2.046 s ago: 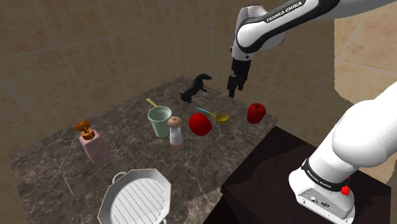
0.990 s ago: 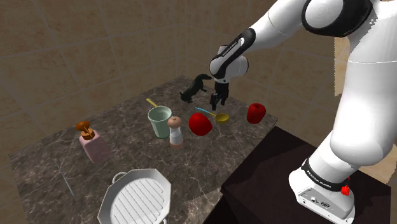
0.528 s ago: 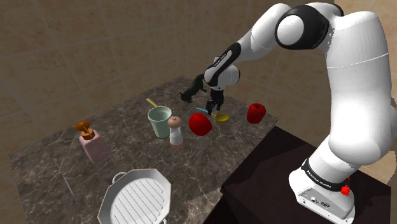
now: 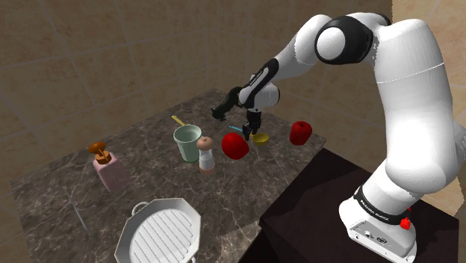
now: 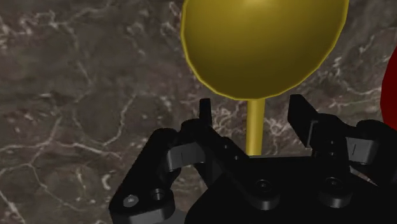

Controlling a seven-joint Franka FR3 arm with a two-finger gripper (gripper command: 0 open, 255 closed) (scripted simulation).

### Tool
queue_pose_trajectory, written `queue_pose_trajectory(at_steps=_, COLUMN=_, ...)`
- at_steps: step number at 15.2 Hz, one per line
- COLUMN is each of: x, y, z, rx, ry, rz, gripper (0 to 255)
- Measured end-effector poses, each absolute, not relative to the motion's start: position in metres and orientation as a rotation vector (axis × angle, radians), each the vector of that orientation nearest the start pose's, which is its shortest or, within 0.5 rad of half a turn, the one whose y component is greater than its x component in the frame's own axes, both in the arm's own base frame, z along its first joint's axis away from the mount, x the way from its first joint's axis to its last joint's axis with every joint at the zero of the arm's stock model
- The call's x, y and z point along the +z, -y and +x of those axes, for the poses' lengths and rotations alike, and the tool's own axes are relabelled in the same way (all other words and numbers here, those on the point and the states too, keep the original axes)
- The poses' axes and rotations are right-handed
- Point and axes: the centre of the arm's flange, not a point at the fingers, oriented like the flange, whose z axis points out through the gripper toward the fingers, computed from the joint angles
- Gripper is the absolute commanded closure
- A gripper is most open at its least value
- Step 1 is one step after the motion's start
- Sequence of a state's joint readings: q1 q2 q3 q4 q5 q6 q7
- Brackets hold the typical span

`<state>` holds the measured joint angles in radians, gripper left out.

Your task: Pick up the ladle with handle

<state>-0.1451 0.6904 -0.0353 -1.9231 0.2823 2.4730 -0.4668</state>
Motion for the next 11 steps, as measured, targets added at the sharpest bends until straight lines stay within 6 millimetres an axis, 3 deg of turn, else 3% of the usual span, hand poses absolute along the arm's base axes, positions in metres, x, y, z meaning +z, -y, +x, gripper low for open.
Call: queue_pose_trajectory(at_steps=11, x=0.1222, y=0.1091, z=0.5924, rx=0.127, ry=0.087, rz=-2.965, gripper=255)
